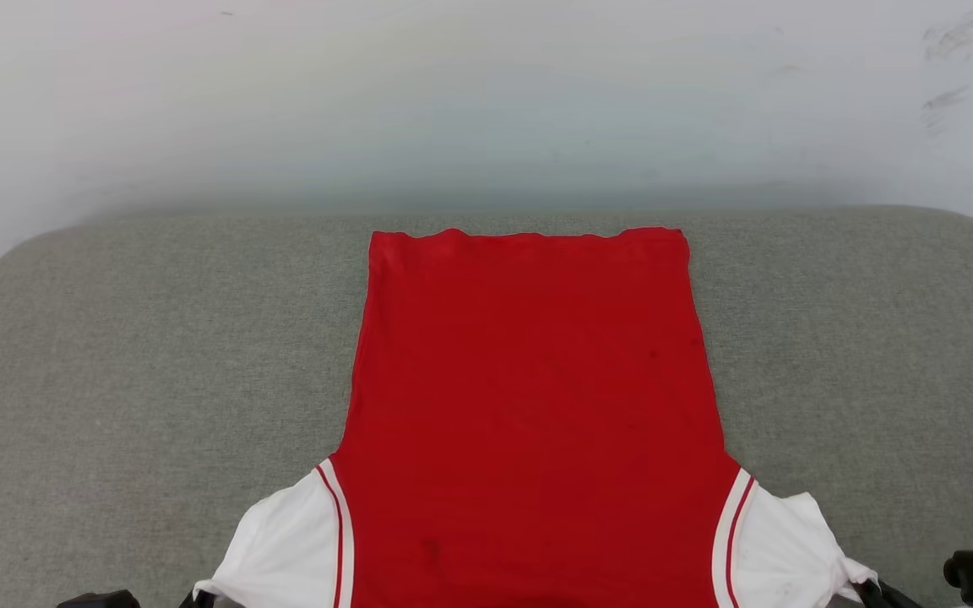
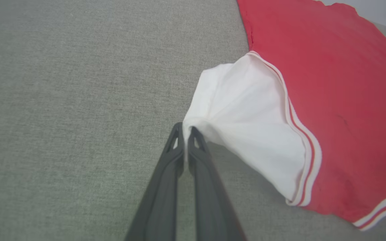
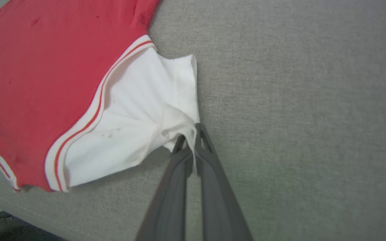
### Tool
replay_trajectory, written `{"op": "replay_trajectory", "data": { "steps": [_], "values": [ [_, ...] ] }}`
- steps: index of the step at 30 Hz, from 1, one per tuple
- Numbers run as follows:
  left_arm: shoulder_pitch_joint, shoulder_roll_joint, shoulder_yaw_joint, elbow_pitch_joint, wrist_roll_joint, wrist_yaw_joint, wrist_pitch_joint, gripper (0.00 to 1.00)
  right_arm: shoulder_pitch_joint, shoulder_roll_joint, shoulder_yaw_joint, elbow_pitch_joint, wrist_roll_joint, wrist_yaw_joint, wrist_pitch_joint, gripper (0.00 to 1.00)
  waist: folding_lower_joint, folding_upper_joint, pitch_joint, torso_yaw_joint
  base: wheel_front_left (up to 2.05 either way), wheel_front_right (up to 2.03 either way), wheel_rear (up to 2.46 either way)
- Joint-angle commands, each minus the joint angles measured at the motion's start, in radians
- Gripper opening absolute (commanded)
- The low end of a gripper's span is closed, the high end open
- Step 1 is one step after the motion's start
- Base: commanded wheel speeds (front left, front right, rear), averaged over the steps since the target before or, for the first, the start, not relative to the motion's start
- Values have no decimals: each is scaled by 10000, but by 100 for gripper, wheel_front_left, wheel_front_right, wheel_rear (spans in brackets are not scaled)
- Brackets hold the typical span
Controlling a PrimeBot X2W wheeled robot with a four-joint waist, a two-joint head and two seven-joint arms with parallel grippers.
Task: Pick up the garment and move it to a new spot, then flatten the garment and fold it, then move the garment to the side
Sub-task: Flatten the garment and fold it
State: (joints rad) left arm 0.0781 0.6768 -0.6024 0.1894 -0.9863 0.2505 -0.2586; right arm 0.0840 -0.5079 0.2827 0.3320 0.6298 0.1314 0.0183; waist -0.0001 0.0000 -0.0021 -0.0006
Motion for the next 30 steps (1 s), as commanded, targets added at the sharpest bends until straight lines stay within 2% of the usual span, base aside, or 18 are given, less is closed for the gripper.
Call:
{"op": "replay_trajectory", "data": {
  "steps": [1, 2, 6, 9, 12, 16, 21, 30],
  "values": [
    [-34, -46, 70, -42, 63, -16, -52, 0, -17, 57, -94, -62, -65, -15, 66, 48, 1, 0, 1, 15, 0, 0, 0],
    [-68, -62, 108, -86, 121, -9, -58, 0, -111, 74, -219, -177, -149, -15, 17, 100, 1, 0, 4, 28, 0, 0, 0],
    [-152, -159, 197, -301, 364, 49, -68, 0, -381, 92, -803, -707, -337, -15, 39, 100, 1, 0, 106, 135, 0, 0, 0],
    [-293, -252, 269, -542, 594, 120, -75, 0, -730, -167, -1372, -1467, -591, -15, 182, 100, 1, 0, 298, 260, 0, 0, 0],
    [-445, -339, 291, -800, 855, 157, -80, 0, -1350, -413, -2034, -2440, -917, -14, 557, 100, 1, 0, 582, 460, 0, 0, 0],
    [-827, -495, 401, -1158, 1261, 226, -84, 0, -2658, -719, -2682, -3547, -1222, -14, 1579, 100, 1, 0, 1157, 838, 0, 0, 0],
    [-1452, -897, 629, -1548, 1844, 192, -84, 0, -4785, -1019, -2752, -3925, -1373, -12, 3631, 100, 1, 0, 2263, 1461, 0, 0, 0],
    [-2452, -2080, 925, -1748, 2902, -299, -75, 0, -8612, -1458, -1854, -2077, -1123, -12, 8480, 100, 1, 0, 4151, 2523, 0, 0, 0]
  ]
}}
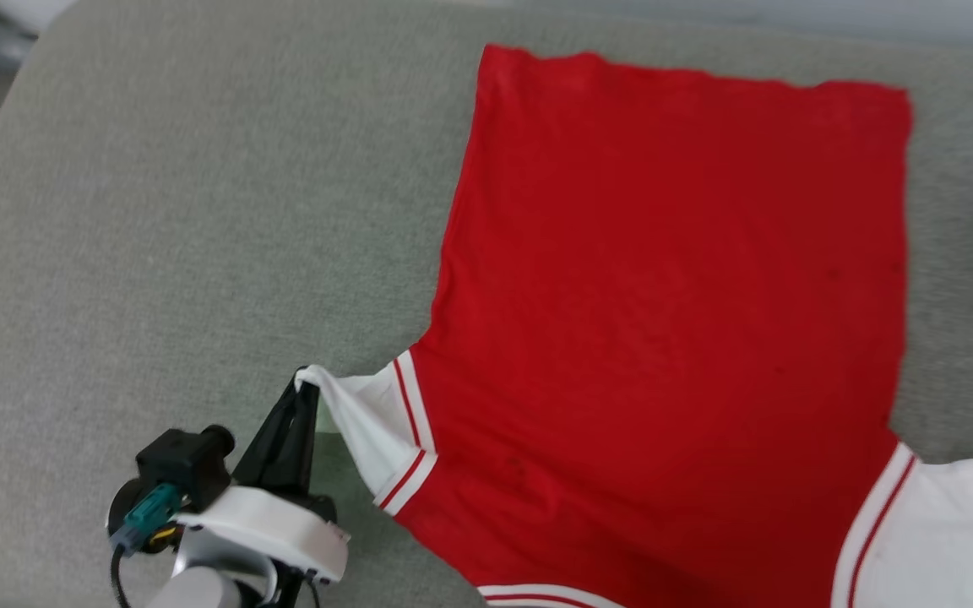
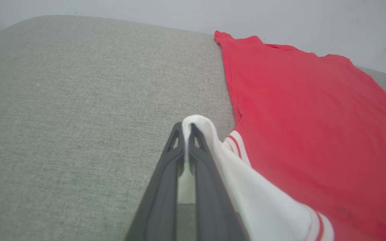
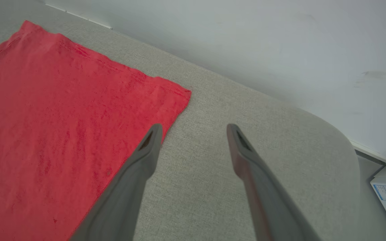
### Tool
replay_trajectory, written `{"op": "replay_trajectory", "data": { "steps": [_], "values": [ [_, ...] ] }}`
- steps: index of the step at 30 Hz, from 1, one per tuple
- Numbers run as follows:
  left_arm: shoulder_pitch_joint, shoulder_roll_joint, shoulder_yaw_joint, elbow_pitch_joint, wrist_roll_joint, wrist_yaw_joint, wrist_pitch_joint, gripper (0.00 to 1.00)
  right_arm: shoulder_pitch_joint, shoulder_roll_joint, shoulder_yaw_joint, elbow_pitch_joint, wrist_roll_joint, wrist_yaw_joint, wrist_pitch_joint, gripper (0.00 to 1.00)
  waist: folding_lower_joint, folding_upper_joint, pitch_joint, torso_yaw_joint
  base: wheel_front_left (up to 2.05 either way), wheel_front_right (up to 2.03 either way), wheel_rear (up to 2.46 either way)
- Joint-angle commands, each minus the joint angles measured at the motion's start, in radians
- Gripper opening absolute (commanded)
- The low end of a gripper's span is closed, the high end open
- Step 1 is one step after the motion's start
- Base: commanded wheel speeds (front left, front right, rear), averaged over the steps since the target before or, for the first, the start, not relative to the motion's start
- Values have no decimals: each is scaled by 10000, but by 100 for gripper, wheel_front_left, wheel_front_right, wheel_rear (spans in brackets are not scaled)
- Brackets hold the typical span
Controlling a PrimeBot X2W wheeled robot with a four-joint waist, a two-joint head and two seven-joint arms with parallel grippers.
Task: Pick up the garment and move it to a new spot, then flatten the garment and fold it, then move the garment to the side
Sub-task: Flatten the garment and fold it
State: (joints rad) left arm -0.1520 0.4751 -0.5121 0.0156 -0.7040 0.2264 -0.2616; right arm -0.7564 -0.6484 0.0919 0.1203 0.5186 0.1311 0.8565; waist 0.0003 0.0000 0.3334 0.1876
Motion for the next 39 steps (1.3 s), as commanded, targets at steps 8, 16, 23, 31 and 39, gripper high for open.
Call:
{"op": "replay_trajectory", "data": {
  "steps": [8, 16, 23, 31, 39],
  "values": [
    [-938, -1061, 277, 100, 854, -699, -45, 0, -2557, 65, 525, 1485, -399, -8, 2718, 100, -3, 0, 2210, 1342, 0, 0, 0],
    [-1317, -1822, 666, 256, 1432, -1251, -36, 0, -3005, 36, 936, 2575, -1086, -8, 3233, 100, -3, 0, 3138, 1663, 0, 0, 0],
    [-1402, -2191, 963, 463, 1873, -1549, -30, 0, -2129, -13, 1143, 3083, -817, -7, 3479, 100, -3, 0, 3317, 1634, 0, 0, 0],
    [-1183, -2405, 1323, 713, 2198, -1717, -26, 0, -2676, 44, 889, 2904, -704, -8, 2527, 0, -3, 0, 2844, 1312, 0, 0, 0],
    [-602, -2325, 1635, 987, 2303, -1689, -35, 0, -2256, -180, 1499, 2483, -61, -8, 973, 0, -3, 0, 1510, 693, 0, 0, 0]
  ]
}}
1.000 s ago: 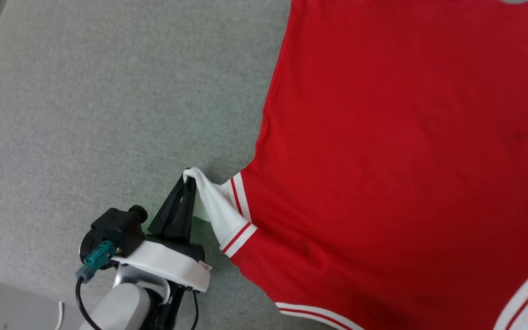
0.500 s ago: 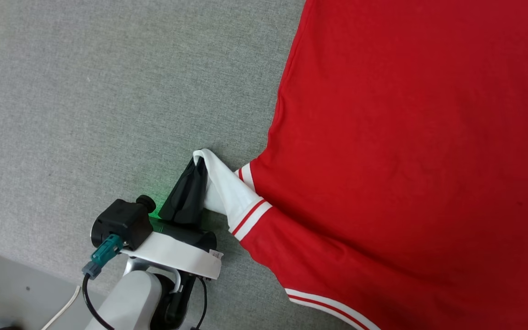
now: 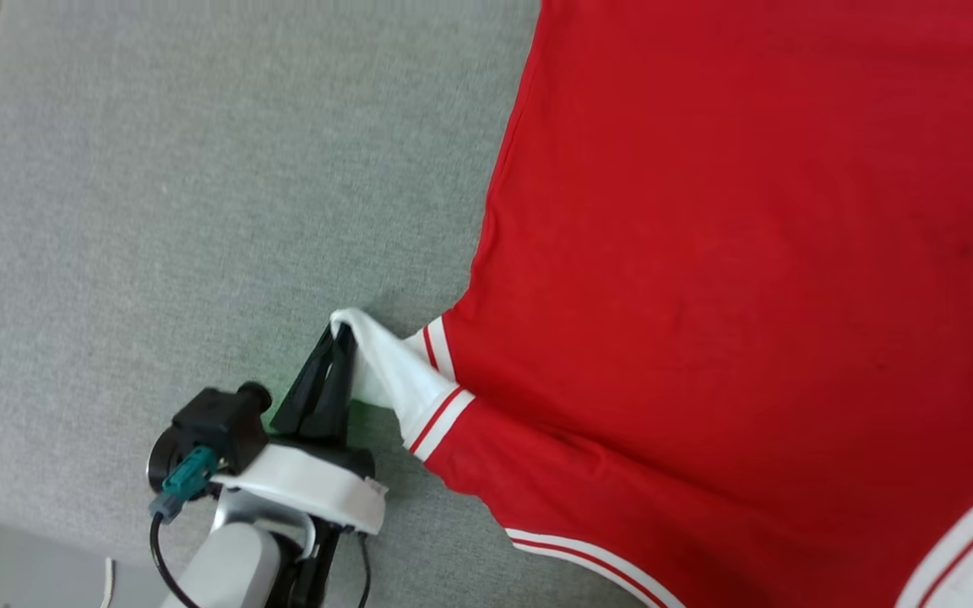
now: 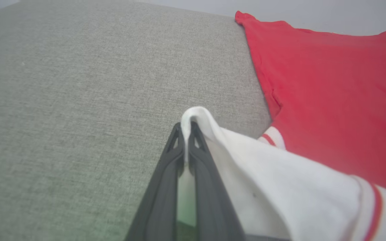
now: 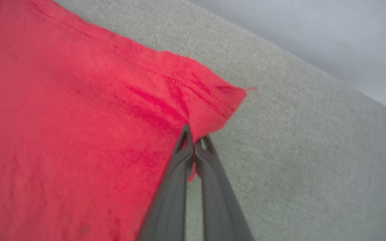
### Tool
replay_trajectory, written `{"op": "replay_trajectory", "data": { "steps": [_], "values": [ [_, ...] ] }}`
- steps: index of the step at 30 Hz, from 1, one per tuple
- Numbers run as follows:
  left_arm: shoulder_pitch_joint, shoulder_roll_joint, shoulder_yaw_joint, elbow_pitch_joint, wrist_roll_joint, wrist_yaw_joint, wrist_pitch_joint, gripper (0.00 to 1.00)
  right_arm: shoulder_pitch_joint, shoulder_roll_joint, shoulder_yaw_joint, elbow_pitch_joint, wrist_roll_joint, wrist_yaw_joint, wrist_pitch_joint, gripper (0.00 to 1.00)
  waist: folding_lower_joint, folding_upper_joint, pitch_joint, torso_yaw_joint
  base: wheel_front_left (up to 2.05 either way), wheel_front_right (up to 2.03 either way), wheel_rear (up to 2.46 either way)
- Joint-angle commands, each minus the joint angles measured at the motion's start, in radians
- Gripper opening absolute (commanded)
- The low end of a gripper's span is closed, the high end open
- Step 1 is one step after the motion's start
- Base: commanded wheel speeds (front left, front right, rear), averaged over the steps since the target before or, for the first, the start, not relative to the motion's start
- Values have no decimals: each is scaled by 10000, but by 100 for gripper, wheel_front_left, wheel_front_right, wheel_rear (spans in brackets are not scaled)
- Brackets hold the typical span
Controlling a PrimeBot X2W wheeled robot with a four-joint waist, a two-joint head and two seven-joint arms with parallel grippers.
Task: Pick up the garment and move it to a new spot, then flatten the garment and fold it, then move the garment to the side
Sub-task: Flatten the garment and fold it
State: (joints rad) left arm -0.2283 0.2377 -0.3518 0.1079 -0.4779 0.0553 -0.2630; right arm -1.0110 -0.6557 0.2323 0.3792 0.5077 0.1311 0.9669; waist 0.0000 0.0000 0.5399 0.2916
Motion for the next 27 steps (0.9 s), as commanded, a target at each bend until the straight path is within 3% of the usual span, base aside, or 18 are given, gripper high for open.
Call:
{"op": "replay_trajectory", "data": {
  "steps": [1, 6, 16, 21, 27],
  "values": [
    [268, 90, 72, 113, 27, 41, -22, 0, 513, -194, 223, -185, 200, -10, -306, 0, 0, 0, -760, -449, 0, 0, 0],
    [679, 260, 165, 198, -47, 128, -11, 0, 1486, -669, 479, -781, 867, -8, -955, 0, 0, 0, -1492, -781, 0, 0, 0],
    [1981, 747, 557, 47, -364, 513, 215, 0, 5557, -1642, -11, -2262, 2183, -8, -2115, 0, 0, 0, -3032, -1653, 0, 0, 0],
    [2440, 904, 708, -77, -512, 634, 285, 0, 7909, -1698, -621, -2636, 2372, -8, -2144, 0, 0, 0, -3431, -1994, 0, 0, 0],
    [2734, 1001, 760, -147, -615, 687, 317, 0, 10325, -1283, -1126, -2668, 2478, -10, -2123, 0, 0, 0, -3706, -2220, 0, 0, 0]
  ]
}}
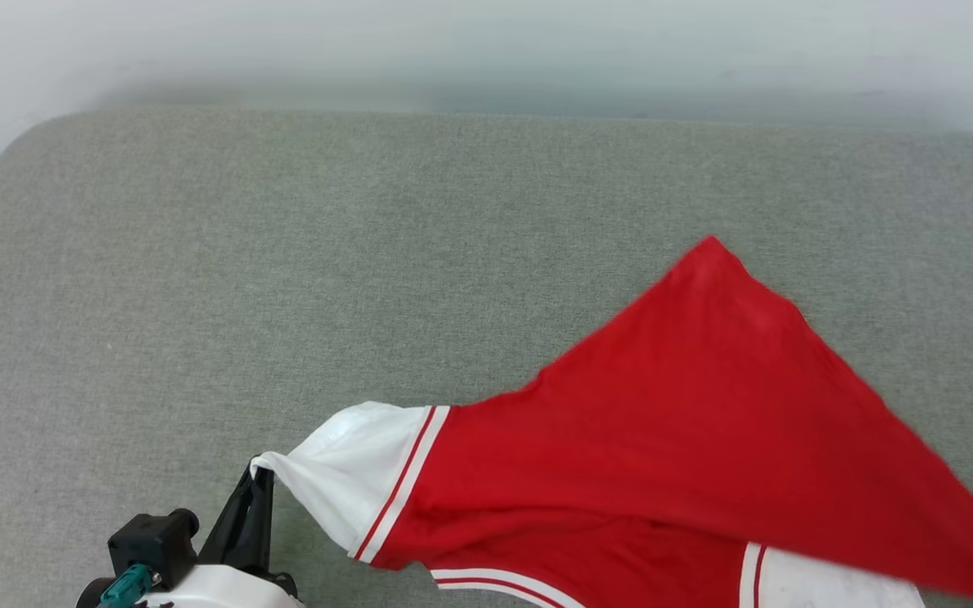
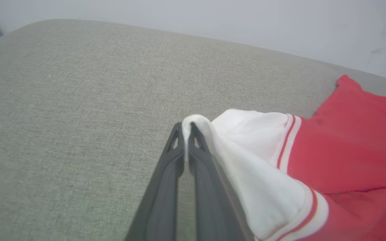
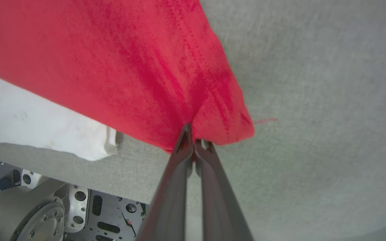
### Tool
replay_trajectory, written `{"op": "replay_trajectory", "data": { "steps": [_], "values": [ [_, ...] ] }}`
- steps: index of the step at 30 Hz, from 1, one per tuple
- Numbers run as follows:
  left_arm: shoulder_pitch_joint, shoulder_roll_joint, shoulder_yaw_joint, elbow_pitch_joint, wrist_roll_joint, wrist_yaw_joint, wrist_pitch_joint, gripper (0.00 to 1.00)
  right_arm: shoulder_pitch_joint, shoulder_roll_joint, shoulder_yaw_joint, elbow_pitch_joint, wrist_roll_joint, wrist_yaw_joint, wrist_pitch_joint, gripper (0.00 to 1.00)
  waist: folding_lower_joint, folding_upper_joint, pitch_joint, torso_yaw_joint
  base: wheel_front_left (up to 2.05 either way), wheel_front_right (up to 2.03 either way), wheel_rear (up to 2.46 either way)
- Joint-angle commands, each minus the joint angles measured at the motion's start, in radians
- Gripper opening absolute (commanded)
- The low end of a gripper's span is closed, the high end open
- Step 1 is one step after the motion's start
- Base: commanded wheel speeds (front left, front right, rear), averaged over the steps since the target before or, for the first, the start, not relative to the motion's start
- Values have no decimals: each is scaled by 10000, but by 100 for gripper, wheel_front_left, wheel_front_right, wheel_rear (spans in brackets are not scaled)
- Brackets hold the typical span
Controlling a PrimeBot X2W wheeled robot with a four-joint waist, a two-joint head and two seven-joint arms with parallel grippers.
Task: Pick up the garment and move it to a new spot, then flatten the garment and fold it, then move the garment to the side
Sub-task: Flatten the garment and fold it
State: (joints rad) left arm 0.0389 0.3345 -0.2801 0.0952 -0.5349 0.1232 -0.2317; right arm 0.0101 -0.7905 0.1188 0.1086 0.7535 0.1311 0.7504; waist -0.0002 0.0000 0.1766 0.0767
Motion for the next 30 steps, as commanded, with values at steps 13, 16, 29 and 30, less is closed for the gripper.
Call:
{"op": "replay_trajectory", "data": {
  "steps": [13, 16, 29, 30],
  "values": [
    [160, 152, -5, 57, -126, -38, 6, 0, 1418, 1194, -410, 360, 8, -13, -702, 100, 2, 0, -211, -171, 0, 0, 0],
    [146, 165, -51, 45, -115, -36, 9, 0, 1073, 1216, -889, -33, -52, -11, -1122, 100, 2, 0, -265, -139, 0, 0, 0],
    [-424, 64, -372, -123, 62, -142, 16, 0, -2279, 928, -955, -2488, -682, -8, -818, 100, 2, 0, 303, 416, 0, 0, 0],
    [-513, 41, -418, -131, 97, -161, 11, 0, -2653, 947, -691, -2517, -741, -8, -630, 100, 2, 0, 388, 488, 0, 0, 0]
  ]
}}
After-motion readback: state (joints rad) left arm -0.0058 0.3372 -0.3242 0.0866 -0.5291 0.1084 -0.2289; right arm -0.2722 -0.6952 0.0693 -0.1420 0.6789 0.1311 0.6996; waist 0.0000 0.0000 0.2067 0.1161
